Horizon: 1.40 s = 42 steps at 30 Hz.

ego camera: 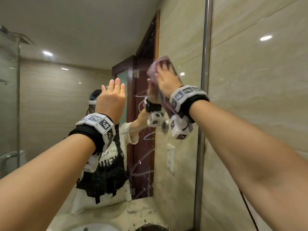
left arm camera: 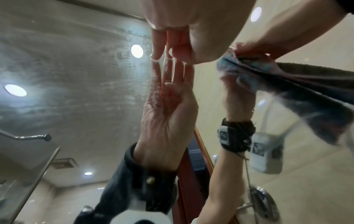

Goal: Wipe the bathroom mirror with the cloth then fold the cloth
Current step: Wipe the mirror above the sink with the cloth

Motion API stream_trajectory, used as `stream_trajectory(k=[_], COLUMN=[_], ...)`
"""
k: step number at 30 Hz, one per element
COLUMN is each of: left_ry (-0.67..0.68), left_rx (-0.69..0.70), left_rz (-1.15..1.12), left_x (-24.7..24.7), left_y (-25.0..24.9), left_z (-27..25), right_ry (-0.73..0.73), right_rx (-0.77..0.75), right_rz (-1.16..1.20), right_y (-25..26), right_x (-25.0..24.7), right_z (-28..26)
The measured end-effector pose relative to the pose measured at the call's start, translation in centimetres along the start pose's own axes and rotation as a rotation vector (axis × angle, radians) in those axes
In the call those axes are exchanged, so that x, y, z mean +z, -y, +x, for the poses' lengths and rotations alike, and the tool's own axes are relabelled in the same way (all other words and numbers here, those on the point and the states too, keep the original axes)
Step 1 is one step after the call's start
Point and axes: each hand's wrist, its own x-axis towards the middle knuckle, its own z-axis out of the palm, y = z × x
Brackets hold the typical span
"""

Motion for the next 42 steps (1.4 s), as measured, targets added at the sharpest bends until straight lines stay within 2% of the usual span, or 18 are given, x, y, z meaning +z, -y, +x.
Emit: stream_trajectory(k=[3, 8, 11, 13, 14, 17, 20, 23, 26, 29, 31, 33, 36, 39, 42], left_ry=[-0.008, -0.013, -0.001, 0.011, 0.015, 0.017, 0.021, 0.026, -0.023, -0.146, -0.185, -0.185, -0.186, -0.170, -0.144], left_rx=[-0.019, -0.021, -0.014, -0.015, -0.017, -0.024, -0.039, -0.057, -0.067, -0.037, -0.065, -0.050, 0.051, 0.034, 0.002], left_rz=[-0.032, -0.075, -0.062, -0.047, -0.039, -0.025, -0.027, -0.044, -0.121, -0.186, -0.207, -0.204, -0.086, -0.057, -0.041], left_x=[-0.4, -0.8, -1.0, -1.0, -1.0, -1.0, -0.9, -0.8, -0.7, -0.4, -0.2, 0.2, 0.9, 2.1, 2.9], left_y=[-0.1, 0.3, 0.4, 0.4, 0.3, 0.1, -0.3, -0.5, -0.5, -0.3, 0.2, 0.5, 0.2, 0.0, -0.1], left_z=[-0.1, -0.5, -0.6, -0.6, -0.6, -0.6, -0.5, -0.4, -1.0, -2.4, -3.5, -4.6, -5.7, -6.3, -6.8], right_ry=[0.085, 0.066, 0.006, 0.029, 0.055, 0.040, -0.034, 0.068, 0.124, 0.151, 0.161, 0.143, 0.120, 0.083, 0.065], right_rx=[-0.167, -0.156, 0.008, 0.118, 0.150, 0.207, 0.156, 0.032, -0.086, -0.094, -0.097, -0.068, -0.035, -0.048, -0.153], right_rz=[-0.020, 0.029, 0.057, -0.044, -0.112, -0.085, -0.030, -0.115, -0.112, -0.083, -0.076, -0.057, -0.041, -0.096, -0.146], right_y=[3.5, 3.3, 1.0, -1.5, -3.0, -5.5, -5.1, -2.0, 1.5, 2.4, 1.8, 1.5, 1.8, 2.1, 1.6], right_x=[1.3, 1.3, 0.2, -0.7, -1.0, -1.1, 0.0, 1.5, 3.0, 3.4, 2.9, 1.7, 0.0, 1.0, 3.3], right_z=[0.0, 0.4, 0.3, -0.3, -0.7, -2.2, -2.5, -2.7, -2.6, -2.5, -2.1, -1.2, 0.5, 0.4, -1.7])
